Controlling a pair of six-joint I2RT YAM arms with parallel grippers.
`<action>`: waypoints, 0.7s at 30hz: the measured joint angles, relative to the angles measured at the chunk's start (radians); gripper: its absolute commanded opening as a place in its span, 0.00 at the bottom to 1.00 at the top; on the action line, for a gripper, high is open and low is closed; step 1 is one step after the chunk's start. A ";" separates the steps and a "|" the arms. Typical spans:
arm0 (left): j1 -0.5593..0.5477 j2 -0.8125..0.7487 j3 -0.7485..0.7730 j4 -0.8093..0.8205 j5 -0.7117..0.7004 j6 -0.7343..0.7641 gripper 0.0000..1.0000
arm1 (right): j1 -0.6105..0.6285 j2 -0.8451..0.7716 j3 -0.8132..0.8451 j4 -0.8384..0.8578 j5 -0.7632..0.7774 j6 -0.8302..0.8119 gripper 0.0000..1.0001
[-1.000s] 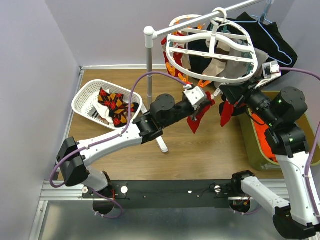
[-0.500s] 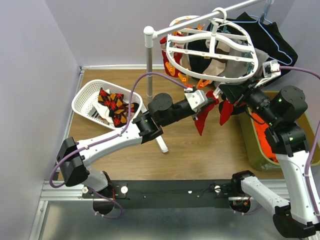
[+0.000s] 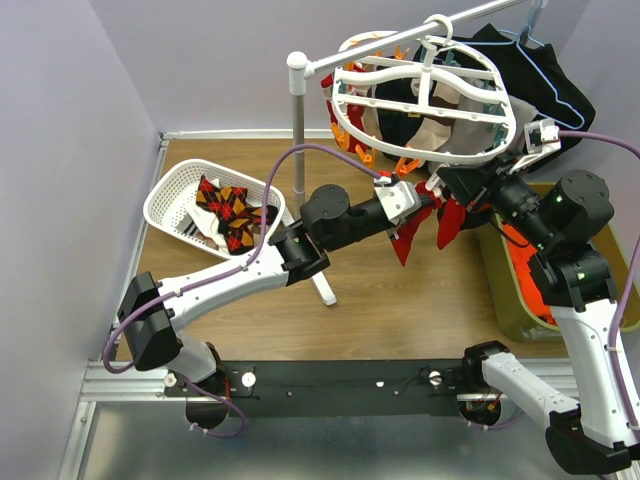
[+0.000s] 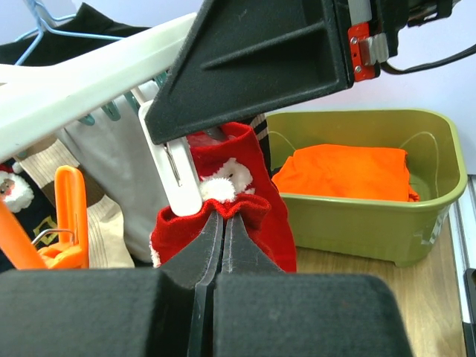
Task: Clip the socks to the hanger
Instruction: Clamp the sock onto the hanger.
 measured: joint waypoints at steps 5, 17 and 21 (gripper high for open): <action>0.000 0.011 0.005 -0.002 -0.001 0.006 0.00 | 0.000 0.000 0.000 0.000 0.000 0.000 0.13; 0.000 0.012 0.012 -0.012 -0.004 0.029 0.00 | 0.000 0.003 0.000 0.000 0.000 -0.002 0.13; 0.000 0.012 0.018 -0.015 -0.004 0.035 0.00 | 0.000 0.005 0.000 0.000 0.000 -0.009 0.13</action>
